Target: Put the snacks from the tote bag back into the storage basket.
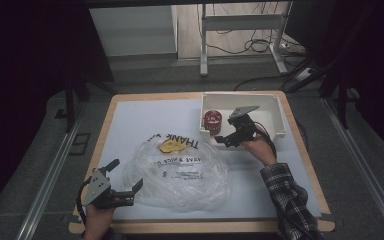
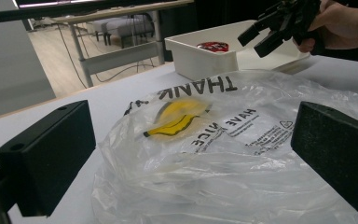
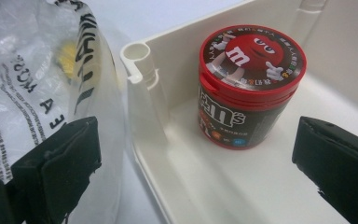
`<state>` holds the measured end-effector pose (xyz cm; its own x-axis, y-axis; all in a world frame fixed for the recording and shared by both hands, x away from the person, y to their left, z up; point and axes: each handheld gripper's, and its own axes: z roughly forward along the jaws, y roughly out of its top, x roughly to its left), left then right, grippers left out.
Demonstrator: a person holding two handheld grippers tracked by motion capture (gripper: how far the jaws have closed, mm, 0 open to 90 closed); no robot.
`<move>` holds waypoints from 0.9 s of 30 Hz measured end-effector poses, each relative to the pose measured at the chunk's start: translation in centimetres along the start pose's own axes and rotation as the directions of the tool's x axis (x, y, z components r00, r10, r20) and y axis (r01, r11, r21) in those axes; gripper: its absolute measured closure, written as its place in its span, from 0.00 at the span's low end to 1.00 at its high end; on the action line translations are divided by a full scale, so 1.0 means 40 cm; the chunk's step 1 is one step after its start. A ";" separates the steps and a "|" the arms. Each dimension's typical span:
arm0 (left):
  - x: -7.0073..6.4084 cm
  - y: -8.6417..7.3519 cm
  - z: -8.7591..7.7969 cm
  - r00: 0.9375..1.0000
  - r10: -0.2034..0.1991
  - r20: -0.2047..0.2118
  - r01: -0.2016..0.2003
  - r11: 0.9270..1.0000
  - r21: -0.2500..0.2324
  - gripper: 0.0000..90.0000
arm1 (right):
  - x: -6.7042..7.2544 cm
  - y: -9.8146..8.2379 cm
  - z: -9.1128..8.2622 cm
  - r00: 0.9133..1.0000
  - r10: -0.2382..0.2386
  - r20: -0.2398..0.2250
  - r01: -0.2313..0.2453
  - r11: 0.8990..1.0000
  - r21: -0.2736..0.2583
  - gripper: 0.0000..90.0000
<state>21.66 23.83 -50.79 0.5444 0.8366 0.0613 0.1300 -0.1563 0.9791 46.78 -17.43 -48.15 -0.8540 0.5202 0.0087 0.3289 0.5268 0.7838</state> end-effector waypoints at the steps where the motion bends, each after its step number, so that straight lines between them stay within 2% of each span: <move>1: 0.000 0.000 0.000 1.000 0.000 0.000 0.000 1.000 0.000 0.00 | 0.001 -0.001 -0.002 1.000 0.002 0.000 -0.002 1.000 -0.005 0.01; 8: 0.000 0.000 -0.001 1.000 -0.001 -0.001 0.001 1.000 -0.002 0.00 | 0.005 -0.008 -0.010 1.000 0.013 0.001 -0.013 1.000 -0.013 0.02; 27: 0.002 0.000 -0.003 1.000 -0.005 0.003 0.005 1.000 -0.008 0.00 | 0.032 -0.028 -0.034 1.000 -0.004 0.013 0.005 1.000 -0.025 0.02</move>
<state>21.59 23.95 -50.77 0.5461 0.8358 0.0563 0.1260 -0.1484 0.9809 44.76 -18.28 -48.18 -0.8500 0.5267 -0.0027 0.3147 0.5119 0.7993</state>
